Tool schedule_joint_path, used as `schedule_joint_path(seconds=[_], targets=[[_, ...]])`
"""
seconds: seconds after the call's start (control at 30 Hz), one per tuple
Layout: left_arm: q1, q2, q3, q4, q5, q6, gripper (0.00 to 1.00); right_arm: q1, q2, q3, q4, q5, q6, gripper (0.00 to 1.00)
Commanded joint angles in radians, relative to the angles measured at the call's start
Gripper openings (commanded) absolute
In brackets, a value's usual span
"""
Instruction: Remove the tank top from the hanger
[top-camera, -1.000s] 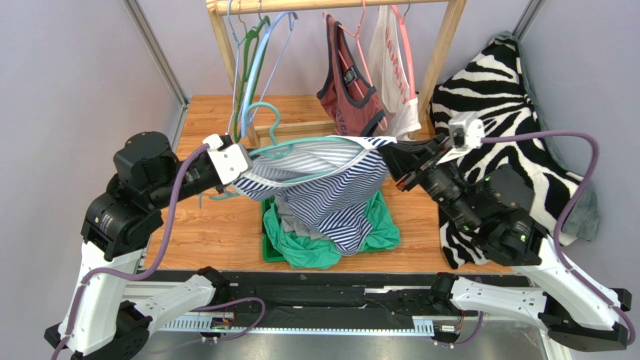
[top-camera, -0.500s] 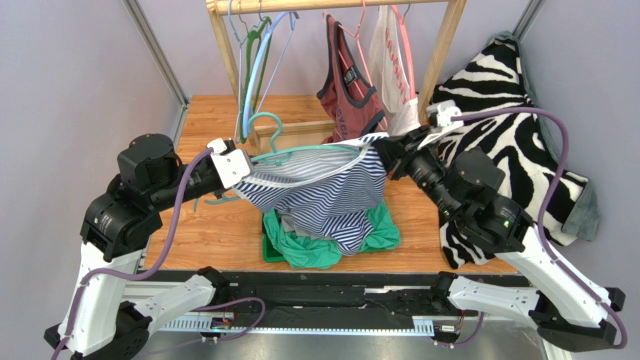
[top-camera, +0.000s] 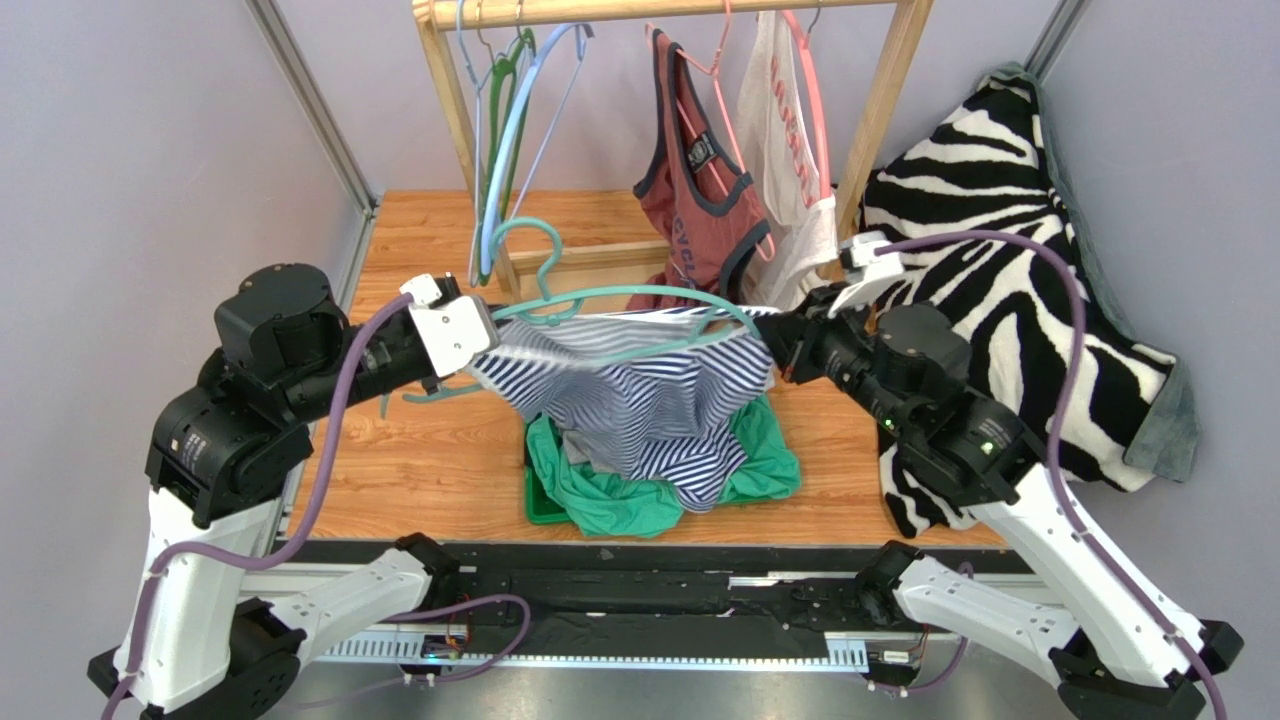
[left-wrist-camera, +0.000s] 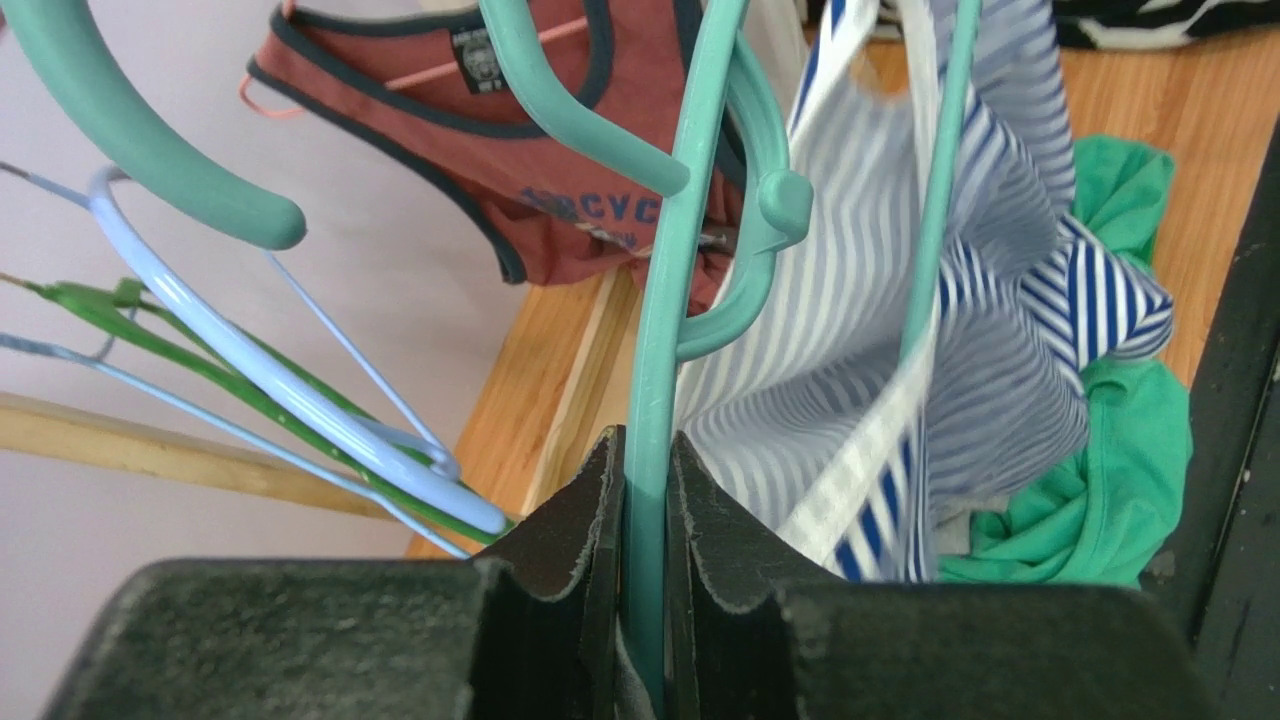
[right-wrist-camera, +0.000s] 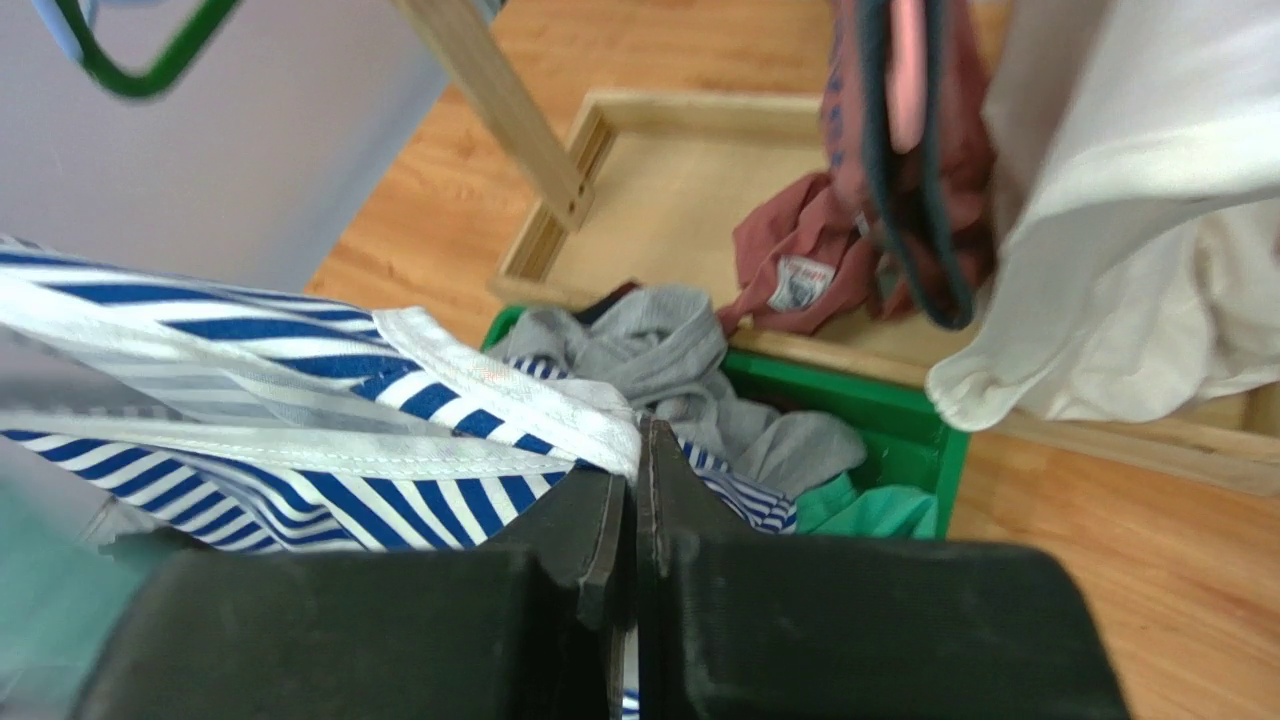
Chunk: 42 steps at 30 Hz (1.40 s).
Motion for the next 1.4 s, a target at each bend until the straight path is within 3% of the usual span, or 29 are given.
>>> schedule_joint_path(seconds=[0.0,0.2,0.27,0.3,0.33,0.43,0.53,0.63,0.77,0.93,1.17,1.37], targets=[[0.004,0.042,0.127,0.072,0.058,-0.034,0.0,-0.017,0.039,-0.067,0.071,-0.2,0.028,0.0],[-0.033,0.137,0.231,0.095,0.044,-0.023,0.0,0.002,0.021,-0.079,0.139,-0.3,0.001,0.0],[-0.048,0.154,0.233,0.095,0.035,0.0,0.0,0.006,-0.005,-0.062,0.119,-0.313,-0.054,0.17],[-0.053,0.17,0.228,0.093,0.026,0.009,0.0,0.007,-0.016,-0.04,0.083,-0.319,-0.076,0.32],[-0.065,0.174,0.222,0.093,0.004,0.035,0.0,0.006,-0.034,-0.029,0.064,-0.326,-0.13,0.54],[-0.086,0.197,0.199,0.087,-0.027,0.085,0.0,0.007,-0.135,-0.015,0.0,-0.333,-0.215,0.7],[-0.102,0.216,0.194,0.08,-0.043,0.105,0.0,0.007,-0.273,-0.05,-0.039,-0.305,-0.292,0.76],[-0.108,0.234,0.216,0.08,-0.041,0.108,0.0,0.007,-0.37,-0.058,-0.106,-0.293,-0.34,0.8],[-0.134,0.251,0.23,0.037,-0.027,0.167,0.0,0.007,-0.373,0.022,-0.16,-0.274,-0.409,0.81],[-0.2,0.257,0.205,-0.074,-0.03,0.314,0.0,0.007,-0.204,0.163,-0.106,-0.342,-0.501,0.82],[-0.223,0.242,0.208,-0.103,-0.014,0.339,0.0,0.007,-0.019,0.26,-0.071,-0.55,-0.519,0.81],[-0.234,0.226,0.193,-0.115,-0.008,0.34,0.0,0.007,0.033,0.277,-0.105,-0.672,-0.505,0.79]])
